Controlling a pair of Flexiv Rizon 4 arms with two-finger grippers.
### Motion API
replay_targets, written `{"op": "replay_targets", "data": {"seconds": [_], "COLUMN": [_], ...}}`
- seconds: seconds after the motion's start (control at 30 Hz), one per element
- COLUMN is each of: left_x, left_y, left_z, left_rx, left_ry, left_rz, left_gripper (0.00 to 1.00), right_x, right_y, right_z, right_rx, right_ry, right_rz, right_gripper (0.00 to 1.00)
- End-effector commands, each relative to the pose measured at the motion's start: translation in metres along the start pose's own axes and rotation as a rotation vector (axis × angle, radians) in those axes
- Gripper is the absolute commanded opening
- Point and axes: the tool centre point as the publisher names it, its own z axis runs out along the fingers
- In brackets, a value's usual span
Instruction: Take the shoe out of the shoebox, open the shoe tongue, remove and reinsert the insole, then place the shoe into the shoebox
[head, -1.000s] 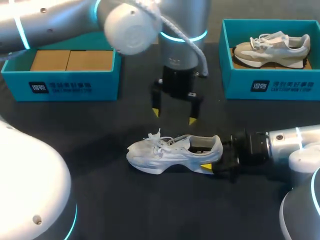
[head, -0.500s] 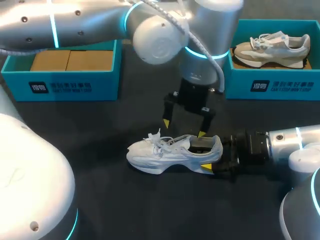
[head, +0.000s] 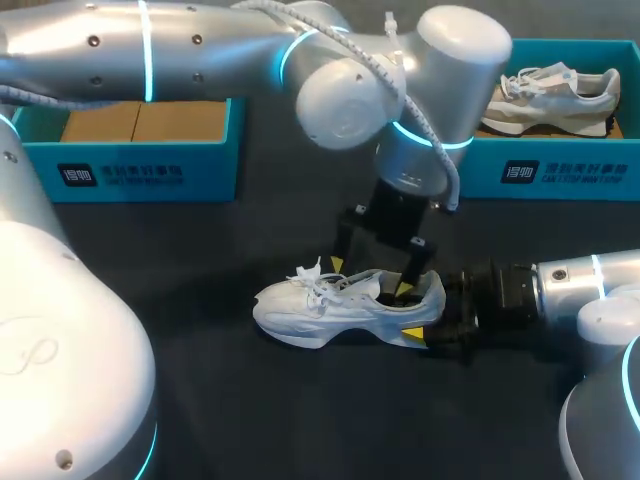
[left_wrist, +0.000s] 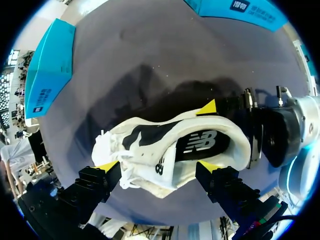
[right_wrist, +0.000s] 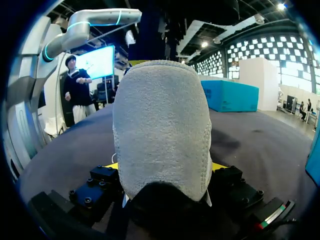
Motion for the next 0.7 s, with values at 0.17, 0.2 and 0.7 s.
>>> {"op": "replay_targets", "data": {"seconds": [0.17, 0.2, 0.7], "left_x": [0.002, 0.002, -0.023], "left_y": [0.000, 0.000, 0.000], "left_z": [0.009, 0.009, 0.013], "left_rx": [-0.035, -0.033, -0.048], "left_ry": [-0.025, -0.027, -0.045], "left_rz": [-0.003, -0.005, -0.091], "left_gripper": [1.00, 1.00, 1.00], "right_x": [0.000, 0.000, 0.000], "right_y": [-0.001, -0.001, -0.001], "right_z": [0.000, 0.000, 0.000], "right_rx": [0.003, 0.003, 0.003], "right_ry": [-0.002, -0.002, -0.002], "right_rz": [-0.001, -0.001, -0.001], "right_gripper": [0.00, 0.00, 0.00]}}
